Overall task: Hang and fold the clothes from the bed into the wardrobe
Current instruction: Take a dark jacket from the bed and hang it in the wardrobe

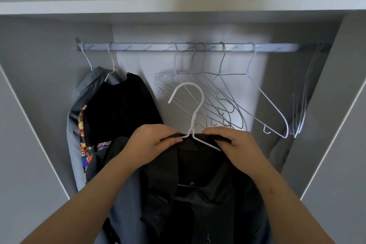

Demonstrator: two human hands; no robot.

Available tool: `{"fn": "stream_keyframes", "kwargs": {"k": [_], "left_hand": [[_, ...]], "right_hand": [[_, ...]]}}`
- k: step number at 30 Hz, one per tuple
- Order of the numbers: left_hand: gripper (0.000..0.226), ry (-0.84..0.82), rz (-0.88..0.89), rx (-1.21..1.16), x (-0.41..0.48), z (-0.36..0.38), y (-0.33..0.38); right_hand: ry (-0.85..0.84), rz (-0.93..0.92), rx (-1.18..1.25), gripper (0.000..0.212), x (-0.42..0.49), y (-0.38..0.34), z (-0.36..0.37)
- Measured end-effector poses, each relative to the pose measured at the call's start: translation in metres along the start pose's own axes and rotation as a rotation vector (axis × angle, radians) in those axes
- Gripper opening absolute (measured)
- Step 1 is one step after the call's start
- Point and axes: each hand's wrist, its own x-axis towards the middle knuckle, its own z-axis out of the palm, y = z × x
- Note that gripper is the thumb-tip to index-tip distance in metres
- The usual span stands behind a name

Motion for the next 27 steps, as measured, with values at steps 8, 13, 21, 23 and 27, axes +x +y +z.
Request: {"fn": "stream_keyframes", "kwargs": {"k": [8, 13, 21, 23, 27], "left_hand": [[0.023, -0.076, 0.036, -0.043, 0.007, 0.008, 0.007], [0.035, 0.085, -0.075, -0.034, 0.007, 0.014, 0.008], [0.004, 0.279, -0.266, -0.171, 0.005, 0.013, 0.008], [0.011, 0.115, -0.185, -0.234, 0.001, 0.004, 0.004], [0.074, -0.265, -0.164, 0.243, -0.007, 0.001, -0.008]], "right_hand": [[0.020, 0.694, 0.357, 0.015, 0.012, -0.004, 0.000], [-0.082, 0.855, 0.344, 0.033, 0.017, -0.011, 0.001], [-0.362, 0.762, 0.443, 0.063, 0.006, -0.014, 0.000], [-0.322, 0.744, 0.461, 0.062, 0.004, -0.010, -0.004], [-0.209, 0.709, 0.472, 0.040, 0.002, 0.004, -0.005]]}}
